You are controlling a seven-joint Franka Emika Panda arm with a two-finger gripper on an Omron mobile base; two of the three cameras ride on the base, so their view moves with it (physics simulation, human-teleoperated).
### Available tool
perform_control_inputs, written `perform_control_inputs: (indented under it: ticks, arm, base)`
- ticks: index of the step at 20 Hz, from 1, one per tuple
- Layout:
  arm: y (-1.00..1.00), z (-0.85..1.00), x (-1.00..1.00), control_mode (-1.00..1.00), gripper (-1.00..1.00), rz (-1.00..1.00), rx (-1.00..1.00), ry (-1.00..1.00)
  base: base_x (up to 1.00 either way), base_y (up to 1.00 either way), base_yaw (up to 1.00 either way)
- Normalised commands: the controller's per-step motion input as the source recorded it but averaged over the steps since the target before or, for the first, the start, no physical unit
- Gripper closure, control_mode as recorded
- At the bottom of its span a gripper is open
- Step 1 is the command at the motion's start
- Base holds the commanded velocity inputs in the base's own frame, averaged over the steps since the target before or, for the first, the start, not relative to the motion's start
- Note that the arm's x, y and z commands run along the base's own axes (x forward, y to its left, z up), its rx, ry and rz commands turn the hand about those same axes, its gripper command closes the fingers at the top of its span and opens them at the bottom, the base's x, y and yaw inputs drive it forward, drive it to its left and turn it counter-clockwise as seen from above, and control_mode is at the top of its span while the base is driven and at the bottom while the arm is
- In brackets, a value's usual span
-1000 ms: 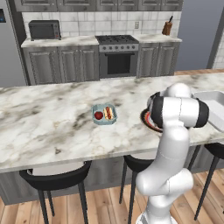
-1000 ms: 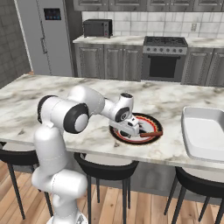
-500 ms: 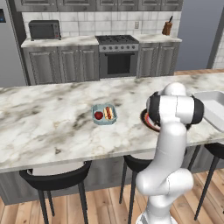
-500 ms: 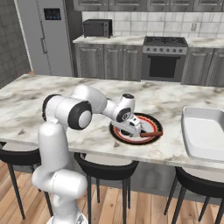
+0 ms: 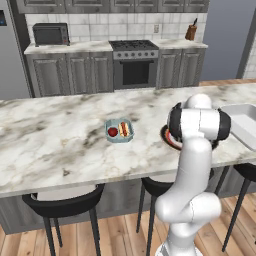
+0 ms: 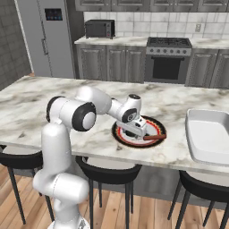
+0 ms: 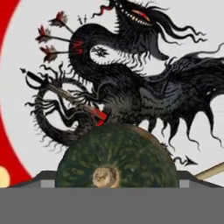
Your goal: Place one cooked food and one vegetable from the large plate to each tupperware container.
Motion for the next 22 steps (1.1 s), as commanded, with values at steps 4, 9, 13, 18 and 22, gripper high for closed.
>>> perform_control_inputs:
  ticks: [4, 9, 13, 18, 22]
  arm:
    - [0.29, 0.55, -0.72, -1.00, 1.00, 0.03, 0.07, 0.00]
    - [0.52, 1.00, -1.00, -1.00, 1.00, 0.12, 0.00, -0.04]
    - [0.55, 1.00, -1.00, -1.00, 1.00, 0.13, 0.00, -0.01]
    - [0.72, 0.96, -1.00, -1.00, 1.00, 0.13, -0.01, -0.08]
    - [0.87, 0.82, -0.97, -1.00, 1.00, 0.05, -0.07, -0.27]
  base:
    - [0.00, 0.00, 0.00]
    - [0.00, 0.00, 0.00]
    - [0.00, 0.00, 0.00]
    - [0.00, 0.00, 0.00]
    - [0.00, 0.00, 0.00]
